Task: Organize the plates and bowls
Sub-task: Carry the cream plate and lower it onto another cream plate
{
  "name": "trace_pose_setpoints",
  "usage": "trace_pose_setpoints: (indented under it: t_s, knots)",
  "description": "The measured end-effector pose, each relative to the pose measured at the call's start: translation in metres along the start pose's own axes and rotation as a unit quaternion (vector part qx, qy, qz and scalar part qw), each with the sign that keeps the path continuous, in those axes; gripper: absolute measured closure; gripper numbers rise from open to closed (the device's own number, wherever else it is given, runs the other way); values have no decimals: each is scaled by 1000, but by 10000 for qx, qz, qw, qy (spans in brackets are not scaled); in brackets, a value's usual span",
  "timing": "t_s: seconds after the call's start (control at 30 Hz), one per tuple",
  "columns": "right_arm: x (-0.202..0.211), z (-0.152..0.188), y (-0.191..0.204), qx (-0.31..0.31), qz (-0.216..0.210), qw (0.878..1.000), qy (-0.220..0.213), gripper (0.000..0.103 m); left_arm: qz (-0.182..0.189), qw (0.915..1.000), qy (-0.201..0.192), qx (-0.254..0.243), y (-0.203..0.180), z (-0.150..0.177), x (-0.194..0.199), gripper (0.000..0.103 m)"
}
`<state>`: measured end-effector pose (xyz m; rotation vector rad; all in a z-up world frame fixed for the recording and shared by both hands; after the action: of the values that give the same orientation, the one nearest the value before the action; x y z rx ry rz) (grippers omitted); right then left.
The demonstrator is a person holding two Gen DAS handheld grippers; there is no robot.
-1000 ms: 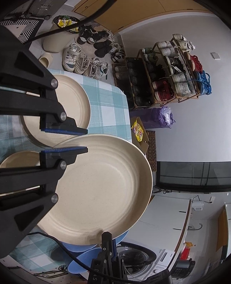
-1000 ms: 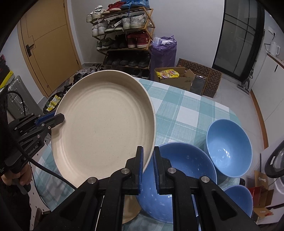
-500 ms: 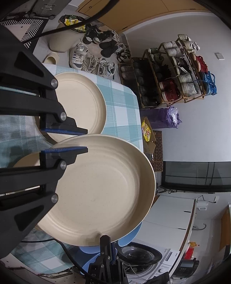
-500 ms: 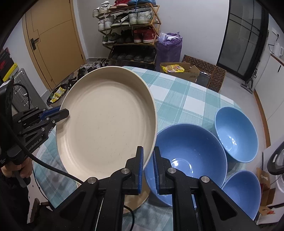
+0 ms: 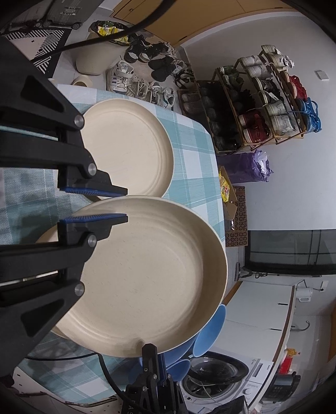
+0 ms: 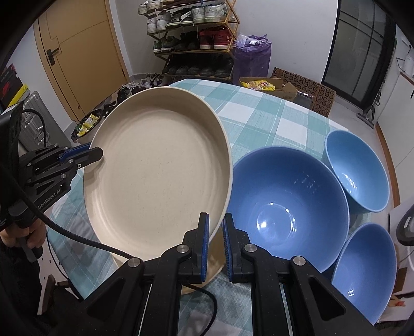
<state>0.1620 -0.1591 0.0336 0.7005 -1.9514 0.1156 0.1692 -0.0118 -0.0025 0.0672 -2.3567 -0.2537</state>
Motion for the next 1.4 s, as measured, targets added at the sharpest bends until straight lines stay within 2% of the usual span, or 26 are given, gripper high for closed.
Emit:
trace_pose_setpoints:
  t_s: [0.67, 1.4]
  knots:
    - [-19, 43, 13, 0, -117, 9995, 301, 92, 78, 9993, 323, -166, -7, 34, -11, 93]
    - [-36, 71, 5, -183, -125, 9977, 646, 89, 108, 9981, 356, -501, -20, 40, -14, 93]
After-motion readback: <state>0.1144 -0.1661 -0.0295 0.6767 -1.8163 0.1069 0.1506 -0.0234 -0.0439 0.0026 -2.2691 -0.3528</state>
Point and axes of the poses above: each gripper's, at about its wrist camera, not at the fingertips, and x roughly against the way its jaws point, y to its left, z to its underside, the point moved 5 cm from there along -x, roughly the way its jaws point, and after that the axes turned 15 degrees about -z, right-handed, at the moved point
